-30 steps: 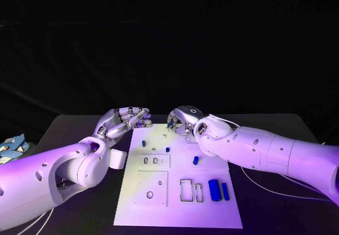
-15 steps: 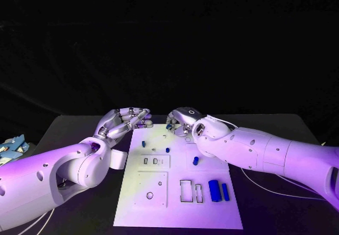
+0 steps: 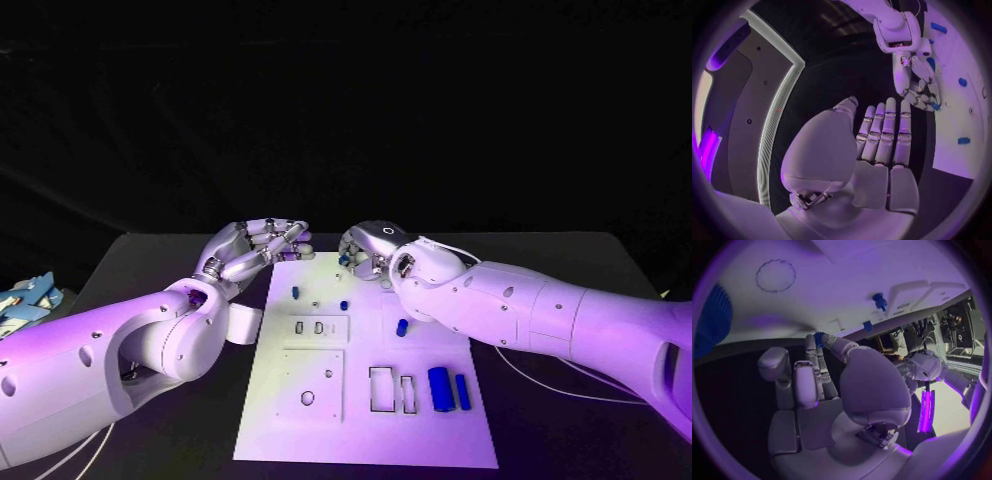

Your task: Assemble the parts on the task board

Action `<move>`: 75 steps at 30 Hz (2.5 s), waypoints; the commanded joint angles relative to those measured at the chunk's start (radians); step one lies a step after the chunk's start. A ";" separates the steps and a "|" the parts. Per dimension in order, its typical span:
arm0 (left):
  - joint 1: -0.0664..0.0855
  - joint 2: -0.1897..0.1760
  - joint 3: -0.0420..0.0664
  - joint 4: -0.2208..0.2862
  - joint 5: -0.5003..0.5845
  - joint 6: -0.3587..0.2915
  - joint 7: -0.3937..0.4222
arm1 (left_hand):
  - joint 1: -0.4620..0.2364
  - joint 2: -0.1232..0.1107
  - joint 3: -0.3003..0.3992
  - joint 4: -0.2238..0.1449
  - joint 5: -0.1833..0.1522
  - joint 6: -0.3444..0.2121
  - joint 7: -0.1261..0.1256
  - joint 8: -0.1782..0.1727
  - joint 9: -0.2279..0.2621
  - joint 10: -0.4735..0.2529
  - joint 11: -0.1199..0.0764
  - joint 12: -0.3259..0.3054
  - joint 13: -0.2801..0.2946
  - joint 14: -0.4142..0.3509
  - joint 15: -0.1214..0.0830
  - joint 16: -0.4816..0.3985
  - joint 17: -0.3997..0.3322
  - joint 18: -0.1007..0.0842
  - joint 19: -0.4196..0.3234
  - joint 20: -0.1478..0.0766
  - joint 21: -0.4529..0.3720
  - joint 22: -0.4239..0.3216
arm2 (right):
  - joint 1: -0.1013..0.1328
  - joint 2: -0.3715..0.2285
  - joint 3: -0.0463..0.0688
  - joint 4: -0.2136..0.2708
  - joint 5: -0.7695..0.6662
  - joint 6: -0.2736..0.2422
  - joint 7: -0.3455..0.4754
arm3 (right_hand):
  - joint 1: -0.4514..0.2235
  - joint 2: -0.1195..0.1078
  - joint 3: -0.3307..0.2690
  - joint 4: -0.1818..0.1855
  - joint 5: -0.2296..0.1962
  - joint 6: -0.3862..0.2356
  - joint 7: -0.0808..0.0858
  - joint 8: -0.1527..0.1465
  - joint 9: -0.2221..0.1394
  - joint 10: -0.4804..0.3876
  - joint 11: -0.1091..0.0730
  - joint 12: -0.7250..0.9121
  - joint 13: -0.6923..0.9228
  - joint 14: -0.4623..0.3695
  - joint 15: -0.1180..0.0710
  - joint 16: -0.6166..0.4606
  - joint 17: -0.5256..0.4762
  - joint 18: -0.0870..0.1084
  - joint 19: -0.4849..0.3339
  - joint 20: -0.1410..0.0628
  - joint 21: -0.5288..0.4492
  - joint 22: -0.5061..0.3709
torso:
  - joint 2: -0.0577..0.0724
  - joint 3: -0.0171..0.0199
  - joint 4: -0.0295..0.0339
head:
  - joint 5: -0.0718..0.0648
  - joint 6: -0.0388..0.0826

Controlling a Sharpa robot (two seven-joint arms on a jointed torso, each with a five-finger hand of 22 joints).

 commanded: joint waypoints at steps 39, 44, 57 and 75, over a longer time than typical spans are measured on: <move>0.004 -0.015 0.001 -0.045 0.016 0.042 0.015 | 0.000 -0.013 0.012 -0.002 -0.006 -0.009 0.021 -0.008 -0.002 0.001 0.006 -0.008 0.000 -0.003 0.004 -0.005 0.002 0.013 0.006 0.003 -0.004 -0.003 | 0.068 -0.337 0.021 0.351 0.239 0.074 0.029 | -0.039 -0.112 -0.120 0.032 0.126 -0.115 0.020 -0.087 0.113 0.039 -0.002 0.223 0.116 0.032 0.005 0.029 -0.005 -0.009 -0.001 0.008 0.015 0.059 | -0.031 0.0072 -0.0485 | 0.023 0.019; 0.004 -0.020 0.001 -0.055 0.017 0.052 0.018 | 0.000 -0.013 0.012 -0.002 -0.006 -0.009 0.021 -0.008 -0.002 0.001 0.006 -0.008 0.000 -0.003 0.004 -0.005 0.002 0.013 0.006 0.003 -0.004 -0.003 | 0.079 -0.401 0.025 0.353 0.281 0.182 0.040 | -0.023 -0.103 -0.212 0.087 0.115 -0.155 0.019 -0.043 0.155 -0.055 -0.006 0.727 0.576 0.053 0.002 0.083 0.085 -0.023 0.038 0.002 0.055 0.137 | -0.035 0.0075 -0.0564 | 0.022 0.018; 0.004 -0.013 0.001 -0.065 0.017 0.061 0.018 | 0.002 -0.013 0.014 -0.003 -0.005 -0.009 0.020 -0.008 -0.002 0.001 0.005 -0.009 0.000 -0.003 0.004 -0.005 0.003 0.013 0.006 0.003 -0.005 -0.004 | 0.069 -0.368 0.024 0.269 0.228 0.224 -0.023 | 0.011 -0.100 -0.237 0.109 0.113 -0.205 0.032 -0.018 0.173 0.094 0.009 1.133 0.994 0.079 0.017 0.158 0.246 -0.042 0.091 0.015 0.125 0.246 | -0.027 0.0052 -0.0506 | 0.023 0.010; 0.004 -0.010 0.001 -0.090 0.017 0.066 0.019 | 0.004 -0.014 0.016 -0.004 -0.004 -0.009 0.020 -0.008 -0.002 0.002 0.005 -0.010 0.000 -0.004 0.003 -0.006 0.003 0.013 0.005 0.003 -0.006 -0.005 | 0.039 -0.289 0.016 0.211 0.125 0.178 -0.071 | 0.020 -0.096 -0.237 0.110 0.105 -0.220 0.036 -0.019 0.173 0.091 0.013 1.145 1.006 0.083 0.021 0.166 0.267 -0.044 0.095 0.018 0.132 0.258 | -0.024 0.0061 -0.0512 | 0.023 0.001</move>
